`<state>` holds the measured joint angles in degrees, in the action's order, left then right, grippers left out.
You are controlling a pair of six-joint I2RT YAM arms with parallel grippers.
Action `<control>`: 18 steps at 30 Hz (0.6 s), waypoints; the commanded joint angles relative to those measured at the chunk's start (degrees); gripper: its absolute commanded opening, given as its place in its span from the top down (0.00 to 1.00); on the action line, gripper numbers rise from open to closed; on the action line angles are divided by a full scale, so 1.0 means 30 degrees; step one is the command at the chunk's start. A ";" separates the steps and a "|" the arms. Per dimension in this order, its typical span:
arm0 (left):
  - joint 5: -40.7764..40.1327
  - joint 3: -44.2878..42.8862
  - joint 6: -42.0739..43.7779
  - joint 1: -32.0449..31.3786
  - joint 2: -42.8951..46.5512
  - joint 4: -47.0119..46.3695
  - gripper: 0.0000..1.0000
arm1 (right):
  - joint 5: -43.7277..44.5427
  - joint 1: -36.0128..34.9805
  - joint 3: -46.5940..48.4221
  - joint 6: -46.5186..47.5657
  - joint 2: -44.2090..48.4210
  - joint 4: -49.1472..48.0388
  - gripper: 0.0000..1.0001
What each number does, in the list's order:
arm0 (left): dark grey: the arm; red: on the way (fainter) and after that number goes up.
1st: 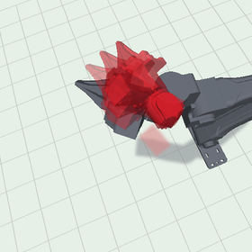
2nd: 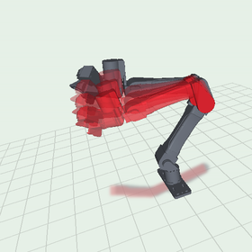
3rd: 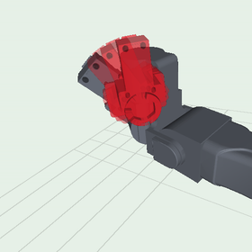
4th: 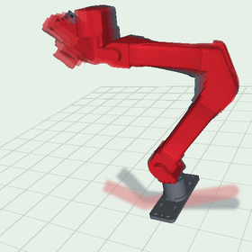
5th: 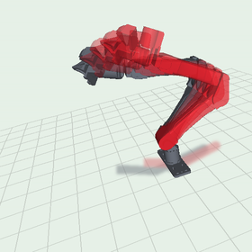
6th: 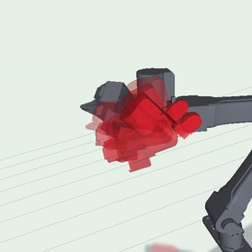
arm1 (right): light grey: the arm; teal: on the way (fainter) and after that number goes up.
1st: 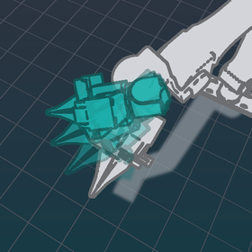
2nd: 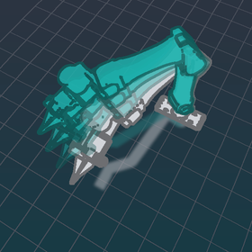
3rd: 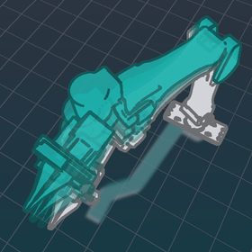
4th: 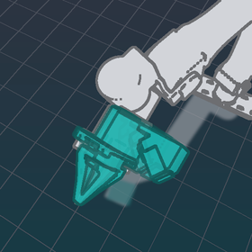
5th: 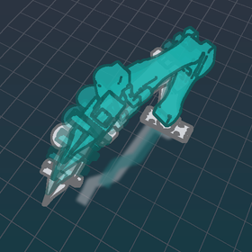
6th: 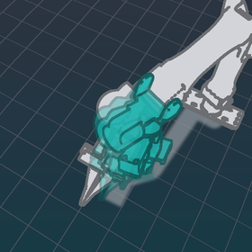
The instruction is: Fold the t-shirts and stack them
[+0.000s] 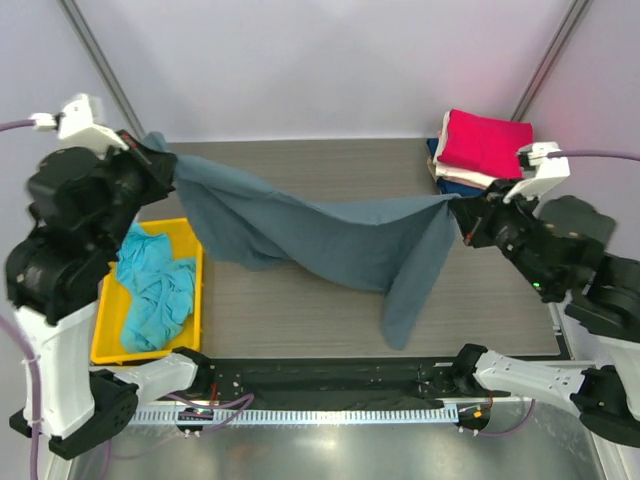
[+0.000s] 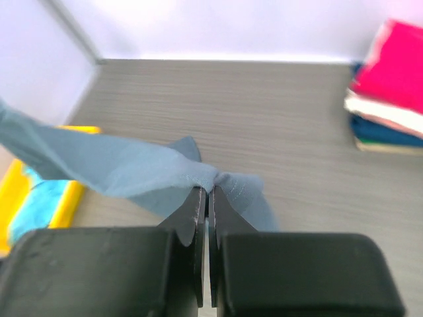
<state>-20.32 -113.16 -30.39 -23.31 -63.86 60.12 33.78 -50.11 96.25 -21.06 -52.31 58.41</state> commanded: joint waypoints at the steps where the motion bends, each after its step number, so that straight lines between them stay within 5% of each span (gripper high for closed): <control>1: 0.0880 -0.3082 0.2540 -0.0023 0.0280 0.0235 1.00 | -0.4719 0.0033 0.2104 0.2854 0.0475 -0.0867 0.99; 5: 0.3368 -0.5343 0.4325 -0.0023 0.0833 -0.0992 1.00 | -0.7769 0.0033 0.3920 0.4292 0.0943 -0.1159 0.99; 12: 0.6655 -0.4030 0.5706 0.0006 0.3733 -0.4976 1.00 | -1.1750 0.0470 0.5885 0.6754 0.2349 -0.2360 0.99; 18: 0.7214 -0.4553 0.5766 0.0006 0.3476 -0.5946 1.00 | -1.0594 0.0648 0.5947 0.6903 0.2205 -0.3093 0.99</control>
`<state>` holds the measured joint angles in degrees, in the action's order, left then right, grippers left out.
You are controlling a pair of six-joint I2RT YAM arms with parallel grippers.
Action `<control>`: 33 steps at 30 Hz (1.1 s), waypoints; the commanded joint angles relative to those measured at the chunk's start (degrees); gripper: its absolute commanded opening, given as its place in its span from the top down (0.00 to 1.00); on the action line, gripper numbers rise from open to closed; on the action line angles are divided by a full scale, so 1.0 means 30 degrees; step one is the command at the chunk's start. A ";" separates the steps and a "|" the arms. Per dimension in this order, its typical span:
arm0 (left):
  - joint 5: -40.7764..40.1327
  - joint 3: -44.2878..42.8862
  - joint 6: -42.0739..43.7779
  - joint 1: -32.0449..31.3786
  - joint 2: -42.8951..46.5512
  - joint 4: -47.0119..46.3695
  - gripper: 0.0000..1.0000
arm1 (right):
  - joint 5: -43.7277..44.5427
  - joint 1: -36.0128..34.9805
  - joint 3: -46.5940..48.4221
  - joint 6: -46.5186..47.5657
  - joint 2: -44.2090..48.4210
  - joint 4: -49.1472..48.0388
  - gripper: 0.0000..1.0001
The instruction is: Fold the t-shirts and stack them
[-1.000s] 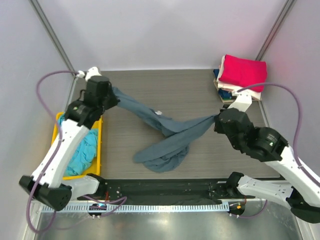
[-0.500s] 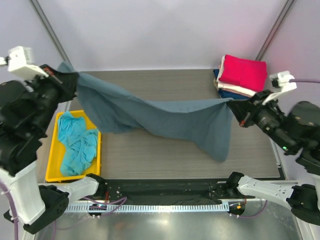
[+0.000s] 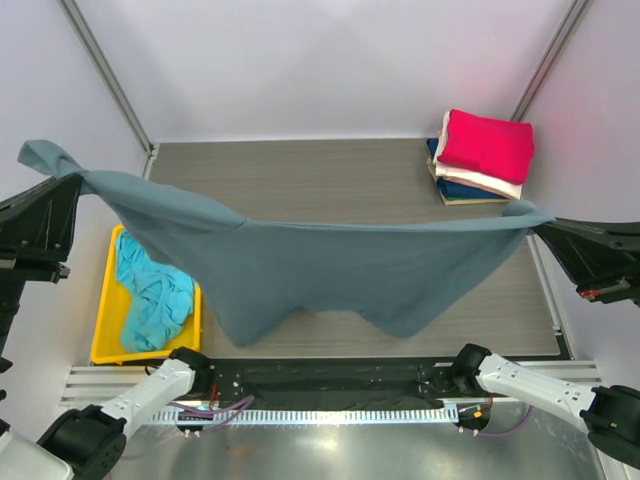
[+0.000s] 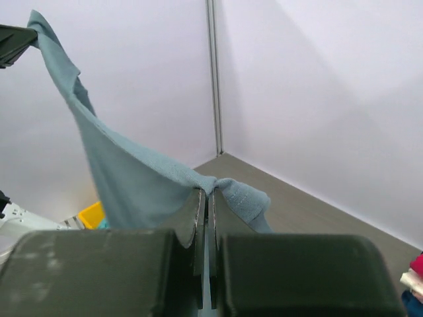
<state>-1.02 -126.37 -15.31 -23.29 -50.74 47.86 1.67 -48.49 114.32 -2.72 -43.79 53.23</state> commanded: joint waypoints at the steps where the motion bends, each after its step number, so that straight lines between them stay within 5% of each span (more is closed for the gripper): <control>1: 0.0488 -0.0298 0.0448 -0.0001 -0.1102 -0.1831 1.00 | 0.0696 0.0109 -0.0370 0.0819 -0.0783 -0.1512 0.99; 6: -0.0363 -0.1939 0.0445 -0.0001 -0.3560 -0.1657 1.00 | 1.0618 -0.0298 -0.2595 0.1609 -0.2655 -0.3327 0.99; 10: -0.1272 -0.1737 0.1264 -0.0001 -0.6430 -0.1187 1.00 | 1.5285 -0.0770 -0.3593 0.2604 -0.5494 -0.4294 0.99; 12: -0.0893 -0.0862 0.1790 0.0028 -0.8276 -0.1274 1.00 | 1.4976 0.0919 -0.5312 0.3396 -0.7450 -0.5640 0.99; 15: 0.0889 0.1329 0.1416 0.1517 -1.0882 -0.2380 1.00 | 0.9401 0.7024 -0.7713 0.1381 -1.0090 -0.6957 0.99; 18: 0.2706 0.2714 0.0652 0.3862 -1.4938 -0.3410 0.98 | 0.7738 0.8978 -0.7618 0.0385 -1.5066 -0.8135 0.99; 19: 0.2770 0.2167 0.0563 0.4243 -1.6382 -0.3355 0.97 | 0.7618 0.9043 -0.6914 0.0380 -1.7807 -0.8077 0.87; 21: 0.2858 -0.0781 0.0388 0.5007 -2.1603 -0.0447 0.88 | 0.7529 0.9073 -0.4695 0.0496 -1.9876 -0.7522 0.44; 22: 0.3003 -0.4800 0.0039 0.5154 -2.3236 0.0880 0.81 | 0.7471 0.9073 -0.4013 0.0410 -2.1278 -0.7288 0.22; 25: 0.3707 -0.7590 -0.0549 0.5361 -2.6794 0.3381 0.50 | 0.7149 0.9044 -0.3010 -0.0029 -2.1673 -0.7109 0.10; 27: 0.3330 -0.5761 -0.0668 0.5156 -2.6303 0.2630 0.33 | 0.6214 0.9044 -0.3707 -0.0439 -2.0915 -0.7109 0.08; 33: 0.2331 0.4515 -0.1750 0.4951 -1.9832 -0.0629 0.22 | 0.3811 0.9044 -0.8738 -0.2693 -1.7083 -0.7841 0.07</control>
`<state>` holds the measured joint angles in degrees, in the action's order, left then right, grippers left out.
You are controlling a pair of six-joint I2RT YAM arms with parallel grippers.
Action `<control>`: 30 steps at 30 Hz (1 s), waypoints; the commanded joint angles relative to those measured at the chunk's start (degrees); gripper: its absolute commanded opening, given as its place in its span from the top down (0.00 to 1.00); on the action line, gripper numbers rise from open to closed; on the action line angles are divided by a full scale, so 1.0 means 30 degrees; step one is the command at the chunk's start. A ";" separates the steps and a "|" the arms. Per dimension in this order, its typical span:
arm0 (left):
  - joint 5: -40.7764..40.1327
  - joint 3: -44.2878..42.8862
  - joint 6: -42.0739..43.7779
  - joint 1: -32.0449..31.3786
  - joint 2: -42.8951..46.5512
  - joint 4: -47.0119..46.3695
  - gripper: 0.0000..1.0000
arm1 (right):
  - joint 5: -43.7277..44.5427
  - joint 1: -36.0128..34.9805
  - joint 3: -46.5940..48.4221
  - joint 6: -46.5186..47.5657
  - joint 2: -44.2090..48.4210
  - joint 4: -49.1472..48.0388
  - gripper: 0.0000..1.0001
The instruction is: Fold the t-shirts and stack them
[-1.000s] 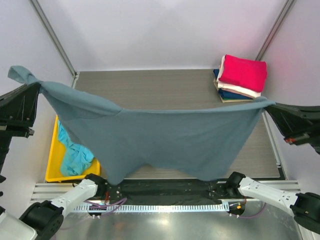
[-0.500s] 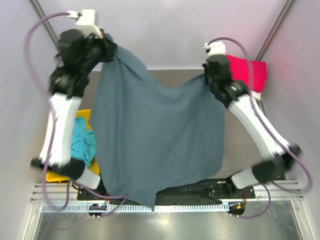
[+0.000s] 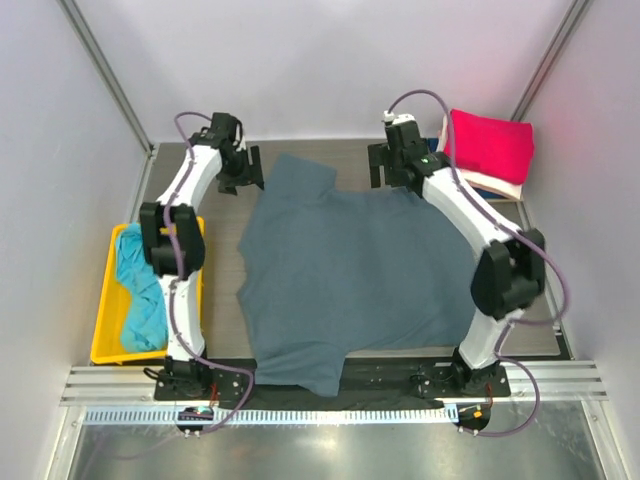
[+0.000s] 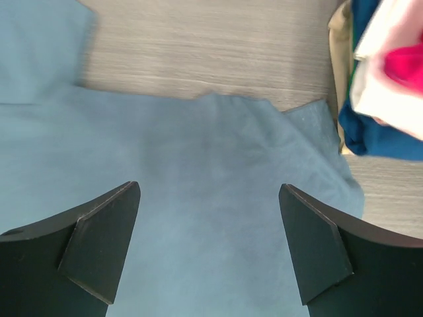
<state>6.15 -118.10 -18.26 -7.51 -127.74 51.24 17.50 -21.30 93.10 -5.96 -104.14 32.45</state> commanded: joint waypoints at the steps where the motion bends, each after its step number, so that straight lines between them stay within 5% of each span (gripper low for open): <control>1: -0.0146 0.3027 -0.0942 -0.0397 0.6481 -0.2194 0.22 | -0.1757 -0.0019 -0.2403 -0.1850 0.3507 -0.1087 0.07; 5: -0.0672 0.8305 -0.2054 -0.1624 0.9878 -0.4011 0.22 | -0.3250 -0.0019 -0.5686 -0.3110 0.4975 -0.1877 0.07; 11: -0.0439 1.2501 -0.4428 -0.3498 1.0034 -0.6385 0.24 | -0.4367 -0.0019 -0.7771 -0.4167 0.4392 -0.2144 0.08; 23: -0.1930 0.9930 -0.4959 -0.4177 0.3416 -0.6129 0.26 | -0.4717 -0.0019 -0.5460 -0.4079 -0.0878 -0.2144 0.08; 30: -0.4013 0.7262 -0.5074 -0.2568 0.0338 -0.4339 0.27 | -0.5508 -0.0019 -0.1863 -0.3845 -0.5331 -0.2114 0.08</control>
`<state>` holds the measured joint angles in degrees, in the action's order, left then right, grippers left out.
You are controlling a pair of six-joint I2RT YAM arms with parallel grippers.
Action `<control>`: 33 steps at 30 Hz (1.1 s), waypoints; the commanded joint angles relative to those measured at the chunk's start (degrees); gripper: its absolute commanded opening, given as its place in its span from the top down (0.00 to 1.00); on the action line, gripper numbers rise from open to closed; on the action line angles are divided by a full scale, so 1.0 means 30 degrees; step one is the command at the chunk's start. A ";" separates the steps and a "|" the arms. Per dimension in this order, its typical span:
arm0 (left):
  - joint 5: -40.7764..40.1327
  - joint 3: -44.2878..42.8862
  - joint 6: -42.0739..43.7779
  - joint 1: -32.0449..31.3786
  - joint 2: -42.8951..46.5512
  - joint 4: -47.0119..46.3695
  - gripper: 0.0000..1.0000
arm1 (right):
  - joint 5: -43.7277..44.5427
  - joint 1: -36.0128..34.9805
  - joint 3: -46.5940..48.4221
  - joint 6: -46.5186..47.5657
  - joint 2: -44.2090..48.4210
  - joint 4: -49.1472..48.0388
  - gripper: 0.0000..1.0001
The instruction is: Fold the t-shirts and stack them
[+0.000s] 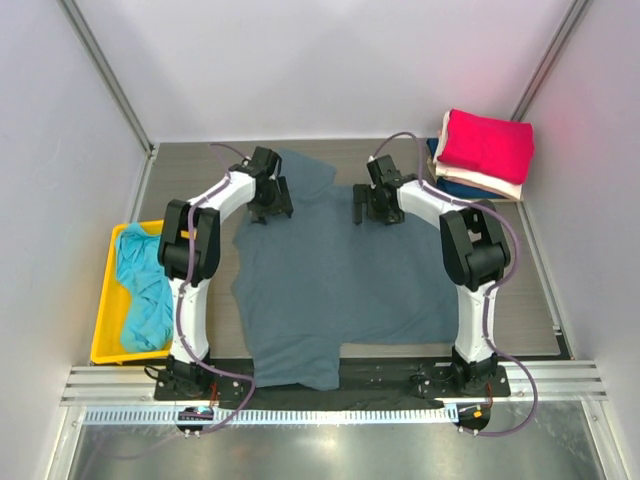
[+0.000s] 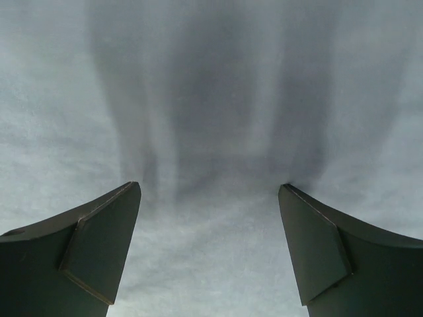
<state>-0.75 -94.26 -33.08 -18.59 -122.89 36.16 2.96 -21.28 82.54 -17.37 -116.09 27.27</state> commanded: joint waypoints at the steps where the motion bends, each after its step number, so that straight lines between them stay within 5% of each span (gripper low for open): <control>1: -0.1741 -0.1357 -0.0135 0.1679 -0.1544 0.0835 0.28 | -0.0723 -0.0027 0.2158 -0.0013 -0.2453 -0.0330 0.08; 7: -0.1770 -0.6041 0.0476 0.3236 -0.4646 0.2385 0.28 | -0.1632 0.0003 0.7692 -0.0042 -0.6092 0.1043 0.08; 13: -0.1420 -1.5914 0.1534 0.3793 -0.9365 0.6078 0.27 | -0.2099 0.0032 1.4520 0.0105 -0.9756 0.3181 0.07; 17: -0.0131 -1.6863 0.1710 0.3853 -0.8407 0.5789 0.26 | -0.2772 0.0032 1.6488 0.0104 -0.9996 0.3656 0.07; 25: -0.1592 -0.8359 0.1566 0.2624 0.1868 0.5495 0.25 | -0.2923 0.0003 1.4209 0.0311 -0.3768 0.3656 0.00; 28: -0.2616 -0.3061 0.1067 0.1775 0.6733 0.4621 0.28 | -0.2278 0.0003 1.1109 -0.0217 0.0093 0.3568 0.00; 33: -0.3059 0.5098 -0.0161 -0.0039 1.4429 0.4235 0.28 | -0.0256 0.0003 0.1124 -0.2293 0.7015 0.2456 0.00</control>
<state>-7.70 -88.92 -30.81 -16.99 -85.82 47.90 -2.15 -21.15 97.17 -19.75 -106.69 35.46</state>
